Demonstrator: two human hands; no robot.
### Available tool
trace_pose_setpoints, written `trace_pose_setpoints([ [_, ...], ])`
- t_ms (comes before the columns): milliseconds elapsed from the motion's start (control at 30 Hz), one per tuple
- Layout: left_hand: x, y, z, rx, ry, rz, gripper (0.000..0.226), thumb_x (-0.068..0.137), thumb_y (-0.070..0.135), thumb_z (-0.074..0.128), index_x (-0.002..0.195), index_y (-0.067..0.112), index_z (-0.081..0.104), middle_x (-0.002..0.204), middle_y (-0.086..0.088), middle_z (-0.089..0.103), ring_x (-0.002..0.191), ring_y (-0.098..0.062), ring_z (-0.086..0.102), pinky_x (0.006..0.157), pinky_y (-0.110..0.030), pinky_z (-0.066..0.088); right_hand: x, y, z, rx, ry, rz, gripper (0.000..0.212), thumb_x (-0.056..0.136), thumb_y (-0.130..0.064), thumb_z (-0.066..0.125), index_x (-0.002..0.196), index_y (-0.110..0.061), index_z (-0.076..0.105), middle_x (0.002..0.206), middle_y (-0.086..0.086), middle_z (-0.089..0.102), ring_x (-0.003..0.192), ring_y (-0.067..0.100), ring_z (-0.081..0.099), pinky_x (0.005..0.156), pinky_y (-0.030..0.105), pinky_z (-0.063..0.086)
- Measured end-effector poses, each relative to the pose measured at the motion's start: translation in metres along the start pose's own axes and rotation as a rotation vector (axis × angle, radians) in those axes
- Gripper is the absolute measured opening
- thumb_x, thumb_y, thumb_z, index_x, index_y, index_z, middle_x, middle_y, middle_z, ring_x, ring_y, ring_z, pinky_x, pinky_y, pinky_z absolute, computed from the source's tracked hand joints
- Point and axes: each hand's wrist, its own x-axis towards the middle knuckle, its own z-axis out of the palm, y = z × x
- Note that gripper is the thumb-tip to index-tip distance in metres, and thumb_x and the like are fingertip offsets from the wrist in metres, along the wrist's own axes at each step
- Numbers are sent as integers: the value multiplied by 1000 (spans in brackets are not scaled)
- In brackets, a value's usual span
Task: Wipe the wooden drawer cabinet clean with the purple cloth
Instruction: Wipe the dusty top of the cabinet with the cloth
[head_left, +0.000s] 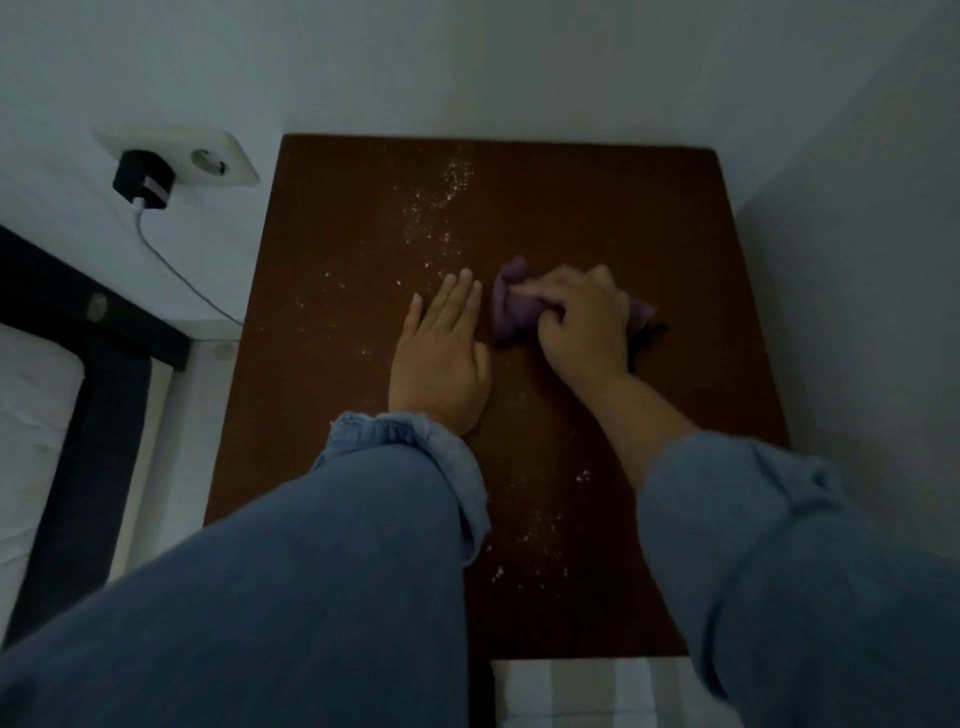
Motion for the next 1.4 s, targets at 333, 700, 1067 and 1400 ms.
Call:
trace_pose_setpoints([
  [333,-5,2,-3,-43,27,-24,65,85,23,26,148,9,27,157,-5,21,147,-16,13,118,-35,1,-45,-3,-2,150,53,45,41,86,-26,36,112,-35,66,116,-11,63,94,10,40,84,31,27],
  [700,-120,20,-12,32,43,-70,68,84,30,17,147,10,29,156,-5,25,145,-16,16,118,-36,1,-28,-4,-27,-283,-329,-72,45,96,-52,30,140,-43,27,140,-1,32,121,30,30,98,44,27],
  [1067,-139,16,2,-38,116,-130,62,87,25,33,148,14,31,156,-1,26,145,-14,17,120,-34,4,-118,5,-14,-317,-147,-222,47,98,-32,35,145,-30,28,135,0,40,111,27,40,89,40,33],
  [1400,-139,15,3,-50,153,-117,63,86,27,30,147,11,33,155,-4,28,145,-16,19,119,-35,5,-216,0,-10,-271,-118,-348,50,89,-40,35,128,-16,54,102,9,54,83,29,54,69,39,42],
])
